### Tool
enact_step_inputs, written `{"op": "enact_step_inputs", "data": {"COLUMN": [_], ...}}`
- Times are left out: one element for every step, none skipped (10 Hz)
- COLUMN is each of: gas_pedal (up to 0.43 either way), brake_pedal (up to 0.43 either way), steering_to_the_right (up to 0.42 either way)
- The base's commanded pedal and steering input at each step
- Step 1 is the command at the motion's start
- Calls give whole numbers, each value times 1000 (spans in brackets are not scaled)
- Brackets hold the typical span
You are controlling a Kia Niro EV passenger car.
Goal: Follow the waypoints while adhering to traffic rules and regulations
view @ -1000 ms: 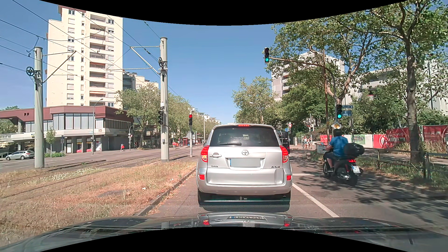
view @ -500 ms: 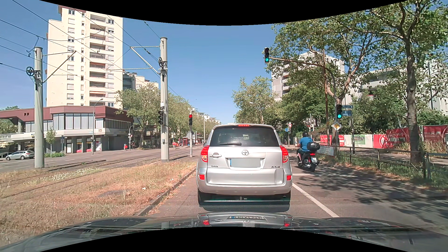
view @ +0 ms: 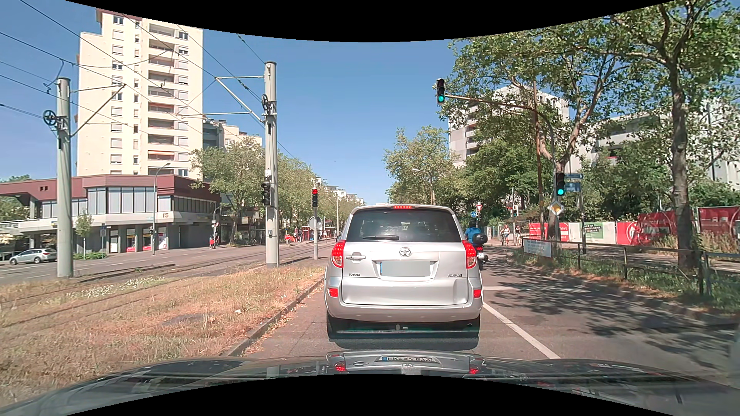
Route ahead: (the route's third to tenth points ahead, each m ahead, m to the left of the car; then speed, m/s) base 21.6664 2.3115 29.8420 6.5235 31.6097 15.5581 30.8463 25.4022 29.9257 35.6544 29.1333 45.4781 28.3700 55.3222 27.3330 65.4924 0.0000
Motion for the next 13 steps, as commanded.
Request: {"op": "enact_step_inputs", "data": {"gas_pedal": [0, 0, 0, 0, 0, 0, 0, 0, 0, 0, 0, 0, 0], "brake_pedal": [213, 213, 213, 213, 213, 213, 213, 213, 213, 213, 213, 213, 213], "steering_to_the_right": [-4, -4, -4, -4, -4, -4, -4, -4, -4, -4, -4, -4, -4]}}
